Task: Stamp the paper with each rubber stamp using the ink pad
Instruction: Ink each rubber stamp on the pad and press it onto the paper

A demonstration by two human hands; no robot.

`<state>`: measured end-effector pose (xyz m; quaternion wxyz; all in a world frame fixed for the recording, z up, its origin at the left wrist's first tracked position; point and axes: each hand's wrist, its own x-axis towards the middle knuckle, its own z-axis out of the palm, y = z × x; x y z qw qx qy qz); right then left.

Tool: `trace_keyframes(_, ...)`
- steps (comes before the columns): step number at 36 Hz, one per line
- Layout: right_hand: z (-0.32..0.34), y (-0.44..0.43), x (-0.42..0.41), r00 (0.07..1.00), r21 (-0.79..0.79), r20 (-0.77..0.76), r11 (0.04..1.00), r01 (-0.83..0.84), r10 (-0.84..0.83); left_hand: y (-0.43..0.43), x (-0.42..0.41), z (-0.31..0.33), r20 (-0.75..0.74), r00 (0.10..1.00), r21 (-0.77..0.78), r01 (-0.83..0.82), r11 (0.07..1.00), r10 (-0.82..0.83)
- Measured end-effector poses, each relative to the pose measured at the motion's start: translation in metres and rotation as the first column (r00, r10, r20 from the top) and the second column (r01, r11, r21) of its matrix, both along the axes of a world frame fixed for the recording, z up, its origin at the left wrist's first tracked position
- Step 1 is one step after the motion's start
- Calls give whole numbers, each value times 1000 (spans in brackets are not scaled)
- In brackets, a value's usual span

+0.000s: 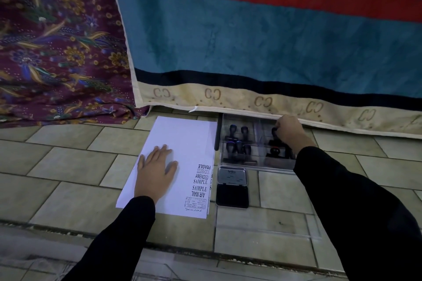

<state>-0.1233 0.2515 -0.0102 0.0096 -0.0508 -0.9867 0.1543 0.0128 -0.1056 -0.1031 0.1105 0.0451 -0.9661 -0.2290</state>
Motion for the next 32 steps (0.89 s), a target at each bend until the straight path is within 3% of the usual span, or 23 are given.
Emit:
trace_keyframes(7,4,-2,1,999,35,-6,999,-36,36,-3,1,2,-3,1000,92,8,996,-7)
trace_keyframes(12,9,-6,-1,998,36,4,997,-67,67,-3,2,10,-44,999,323,15,946,0)
trace_keyframes(15,7,-3,0,999,-25,-14,999,-44,44,-4,3,16,-72,997,521,21,853,19)
trace_keyframes(18,3,1,3,997,-141,-72,990,-26,16,-9,4,21,-42,996,717,-24,696,78)
trace_keyframes(21,1,5,9,986,-241,-169,970,-41,0,-21,2,24,-4,995,821,-54,568,101)
trace_keyframes(23,4,5,15,968,-282,-251,958,-59,-14,-27,0,25,25,996,846,-69,529,90)
trace_keyframes(27,17,-3,36,908,-351,-416,930,-110,-50,-28,-2,24,3,996,793,-55,606,86)
trace_keyframes(32,26,-28,86,908,-448,-417,864,-230,26,-12,4,27,-219,973,468,42,883,70)
